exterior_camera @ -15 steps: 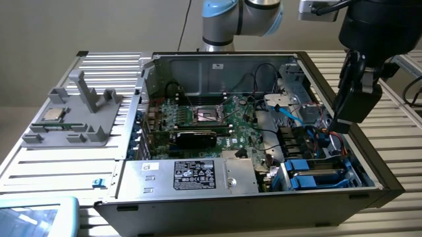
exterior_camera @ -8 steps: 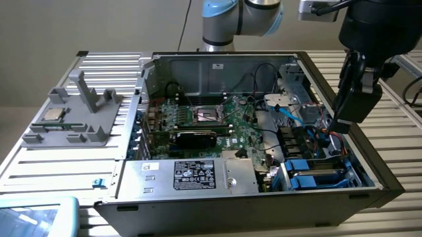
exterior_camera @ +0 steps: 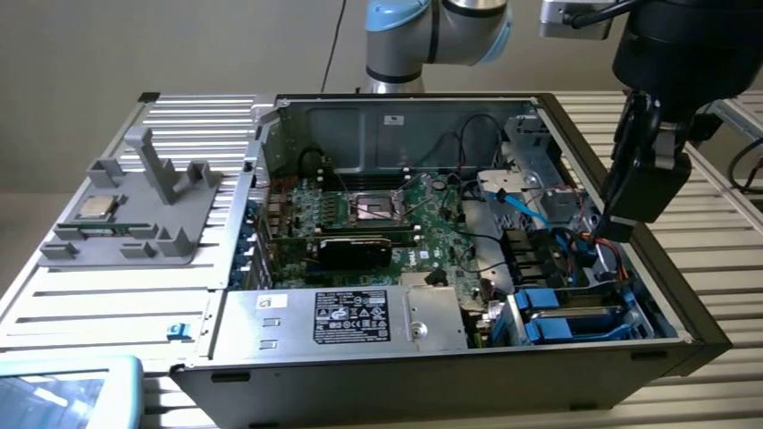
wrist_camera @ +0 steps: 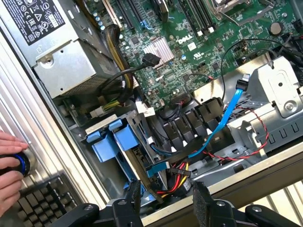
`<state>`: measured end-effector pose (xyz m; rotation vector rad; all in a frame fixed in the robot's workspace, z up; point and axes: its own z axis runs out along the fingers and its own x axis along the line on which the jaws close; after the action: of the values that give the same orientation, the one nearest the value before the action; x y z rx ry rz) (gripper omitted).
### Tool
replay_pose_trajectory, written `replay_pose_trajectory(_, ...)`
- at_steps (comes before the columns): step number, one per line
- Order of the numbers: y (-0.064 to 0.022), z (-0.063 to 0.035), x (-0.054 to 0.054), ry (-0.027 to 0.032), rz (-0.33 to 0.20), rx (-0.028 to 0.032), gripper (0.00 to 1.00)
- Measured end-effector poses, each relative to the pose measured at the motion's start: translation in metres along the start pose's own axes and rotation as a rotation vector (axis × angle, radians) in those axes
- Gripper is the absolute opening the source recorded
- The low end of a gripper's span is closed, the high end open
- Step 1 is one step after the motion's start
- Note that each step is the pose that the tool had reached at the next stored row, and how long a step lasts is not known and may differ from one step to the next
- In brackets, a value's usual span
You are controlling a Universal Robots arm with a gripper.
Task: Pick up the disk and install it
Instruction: 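Insert the first disk wire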
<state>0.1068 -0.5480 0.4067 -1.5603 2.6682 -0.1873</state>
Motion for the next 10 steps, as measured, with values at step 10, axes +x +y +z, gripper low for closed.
replay_pose_trajectory(10, -0.0018, 0.0006, 0.0067, -0.0084, -0.057, -0.0022, 0.56)
